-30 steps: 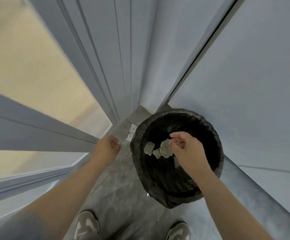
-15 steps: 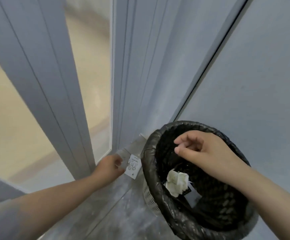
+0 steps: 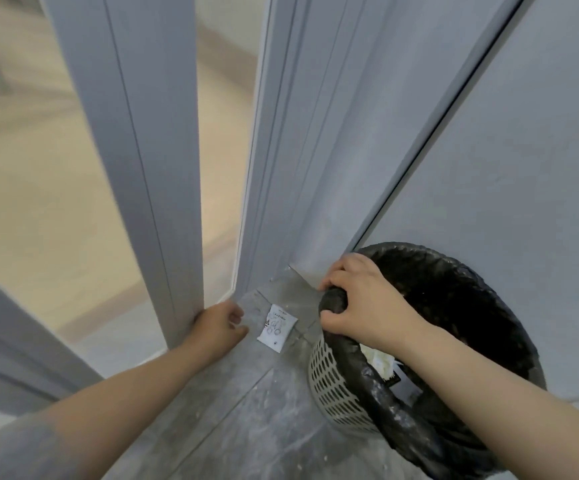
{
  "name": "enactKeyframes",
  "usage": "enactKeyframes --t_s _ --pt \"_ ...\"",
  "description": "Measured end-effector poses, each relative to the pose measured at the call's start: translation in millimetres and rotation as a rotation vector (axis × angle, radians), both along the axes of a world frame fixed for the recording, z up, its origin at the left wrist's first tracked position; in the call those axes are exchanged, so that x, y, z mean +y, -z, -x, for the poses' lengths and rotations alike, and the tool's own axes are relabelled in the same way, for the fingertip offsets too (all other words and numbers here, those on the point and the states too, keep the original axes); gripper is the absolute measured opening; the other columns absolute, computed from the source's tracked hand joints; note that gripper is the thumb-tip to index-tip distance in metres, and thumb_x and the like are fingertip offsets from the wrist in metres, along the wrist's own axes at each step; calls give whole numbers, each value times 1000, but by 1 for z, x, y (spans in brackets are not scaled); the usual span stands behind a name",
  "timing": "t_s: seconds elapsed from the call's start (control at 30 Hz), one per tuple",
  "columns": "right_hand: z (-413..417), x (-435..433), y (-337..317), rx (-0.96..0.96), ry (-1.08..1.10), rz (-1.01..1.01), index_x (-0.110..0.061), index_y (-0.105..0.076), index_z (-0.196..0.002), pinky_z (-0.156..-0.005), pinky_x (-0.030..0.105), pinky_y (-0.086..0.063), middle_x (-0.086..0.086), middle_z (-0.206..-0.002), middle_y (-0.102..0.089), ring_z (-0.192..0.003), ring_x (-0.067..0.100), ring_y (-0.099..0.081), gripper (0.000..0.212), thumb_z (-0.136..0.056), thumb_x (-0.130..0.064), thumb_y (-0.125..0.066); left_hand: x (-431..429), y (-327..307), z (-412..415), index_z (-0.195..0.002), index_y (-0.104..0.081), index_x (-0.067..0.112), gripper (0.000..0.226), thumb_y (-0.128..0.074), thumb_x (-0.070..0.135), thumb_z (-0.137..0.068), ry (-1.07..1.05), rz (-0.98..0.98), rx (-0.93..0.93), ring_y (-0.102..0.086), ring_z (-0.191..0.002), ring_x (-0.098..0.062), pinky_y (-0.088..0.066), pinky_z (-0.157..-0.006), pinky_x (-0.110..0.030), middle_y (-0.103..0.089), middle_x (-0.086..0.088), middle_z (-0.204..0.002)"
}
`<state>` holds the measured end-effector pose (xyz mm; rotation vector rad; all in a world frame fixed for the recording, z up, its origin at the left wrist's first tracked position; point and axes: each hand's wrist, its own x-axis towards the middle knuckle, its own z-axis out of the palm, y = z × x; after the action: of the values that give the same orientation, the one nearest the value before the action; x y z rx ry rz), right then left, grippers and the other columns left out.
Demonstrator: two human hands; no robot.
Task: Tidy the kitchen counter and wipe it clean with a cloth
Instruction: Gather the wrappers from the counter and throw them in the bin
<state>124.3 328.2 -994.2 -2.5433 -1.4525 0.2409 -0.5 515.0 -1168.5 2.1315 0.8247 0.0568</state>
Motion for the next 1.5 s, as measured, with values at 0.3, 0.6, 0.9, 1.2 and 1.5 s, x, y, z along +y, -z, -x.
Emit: enactKeyframes --t_s 0.3,0.6,0.9,1.2,1.5 --pt "-25 -32 8 127 107 -54 -23 -67 -105 -103 14 -22 -11 -107 -46 -118 5 -33 35 -71 -34 -72 -25 21 -38 -120 -56 13 41 -67 26 -84 181 -115 54 -53 -110 -21 -40 -87 -27 -56 -3 -121" --pt "-23 -31 13 155 120 -94 -23 -65 -107 -107 17 -20 -13 -106 -44 -122 4 -27 46 -66 -43 -58 -35 48 -55 -153 -15 21 82 -61 38 -87 533 -299 296 -17 -144 -29 -24 -114 -32 -3 -9 -160" --pt "-26 -33 15 172 108 -111 -26 -64 -105 -111 25 -24 -18 -104 -41 -128 7 -25 44 -66 -45 -59 -31 57 -65 -124 -54 13 43 -63 32 -86 644 -582 408 -44 -119 -25 -43 -93 -35 -46 -4 -130" --pt "-25 -37 16 179 95 -139 -24 -65 -108 -107 17 -14 -16 -109 -45 -136 7 -15 36 -74 -36 -66 -36 56 -71 -119 -58 7 26 -47 10 -96 727 -663 510 -52 -116 -29 -41 -90 -35 -51 -11 -128" --pt "-24 -38 18 203 106 -149 -26 -65 -105 -107 17 -16 -16 -111 -47 -139 6 -11 29 -77 -29 -69 -55 27 -79 -84 -71 -3 17 -76 7 -72 803 -864 368 -67 -81 -30 -51 -62 -31 -64 -20 -89"
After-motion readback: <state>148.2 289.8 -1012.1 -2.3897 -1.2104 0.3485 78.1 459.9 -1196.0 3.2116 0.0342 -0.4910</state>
